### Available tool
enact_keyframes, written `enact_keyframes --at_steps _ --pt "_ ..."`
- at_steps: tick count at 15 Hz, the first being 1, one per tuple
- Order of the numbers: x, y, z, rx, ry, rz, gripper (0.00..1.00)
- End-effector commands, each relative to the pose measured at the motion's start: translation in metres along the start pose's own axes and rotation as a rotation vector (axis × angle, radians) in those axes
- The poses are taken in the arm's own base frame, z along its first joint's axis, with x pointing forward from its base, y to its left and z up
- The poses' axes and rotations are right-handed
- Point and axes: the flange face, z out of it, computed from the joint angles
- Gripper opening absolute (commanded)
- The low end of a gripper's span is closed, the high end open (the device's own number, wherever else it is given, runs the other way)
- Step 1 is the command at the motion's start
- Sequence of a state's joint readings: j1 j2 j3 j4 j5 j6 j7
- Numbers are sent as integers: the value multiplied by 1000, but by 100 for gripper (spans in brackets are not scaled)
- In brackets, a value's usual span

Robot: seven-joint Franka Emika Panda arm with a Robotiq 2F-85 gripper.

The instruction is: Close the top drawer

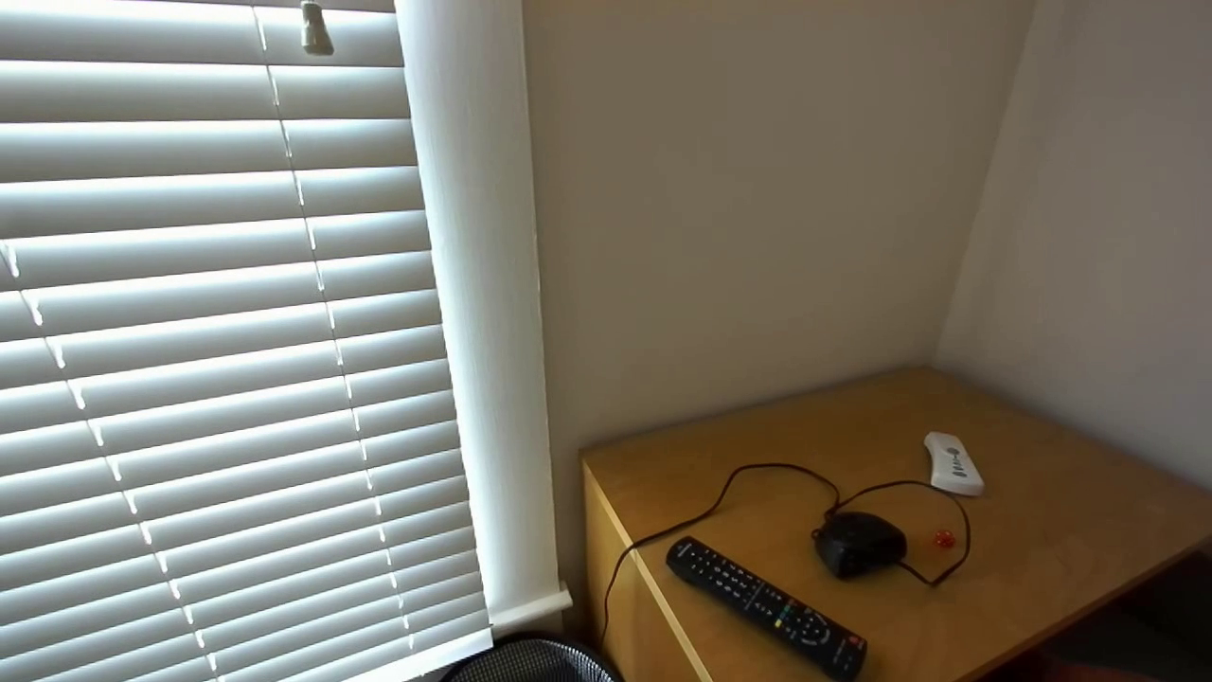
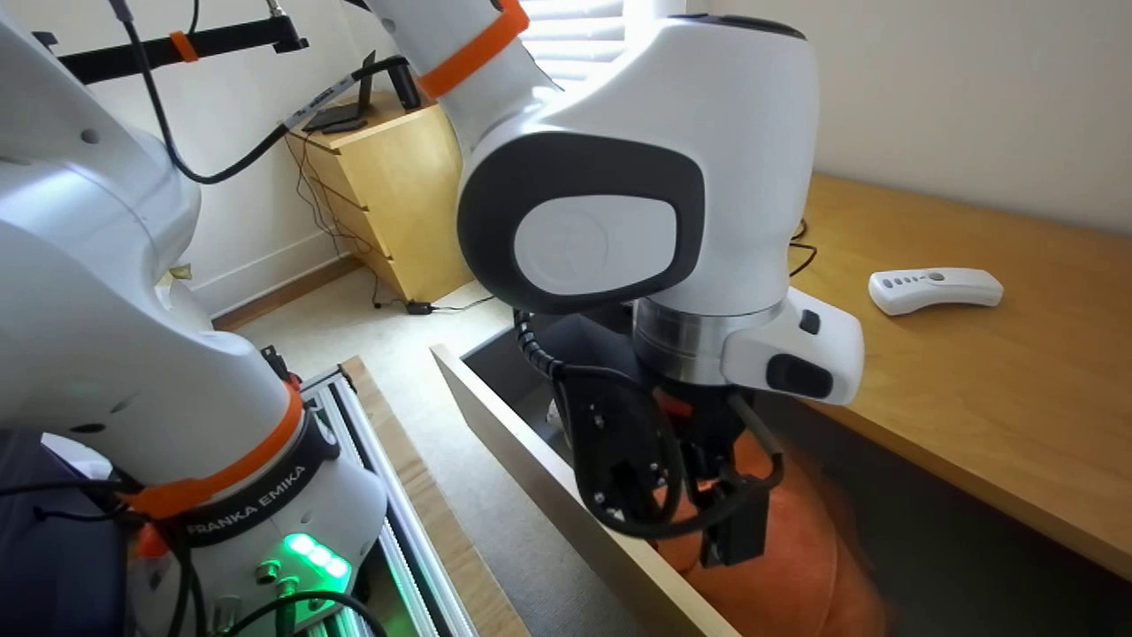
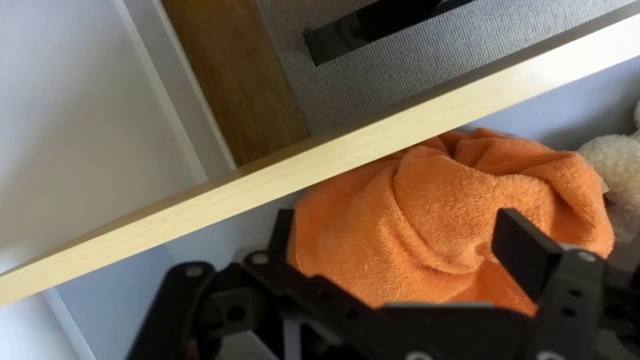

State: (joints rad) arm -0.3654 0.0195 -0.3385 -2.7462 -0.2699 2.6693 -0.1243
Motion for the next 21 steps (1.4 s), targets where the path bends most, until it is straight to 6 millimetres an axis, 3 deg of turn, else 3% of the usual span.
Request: enact_keyframes --at_steps 1,8,16,17,19,21 --pt "0 0 -1 0 1 0 100" --pt "0 0 -1 0 2 0 100" --pt "-1 40 38 -34 -76 -166 98" --pt "-2 45 44 -31 -87 -184 74" --pt "-1 50 54 -36 -88 -224 70" --pt "-2 53 69 -47 -104 -250 53"
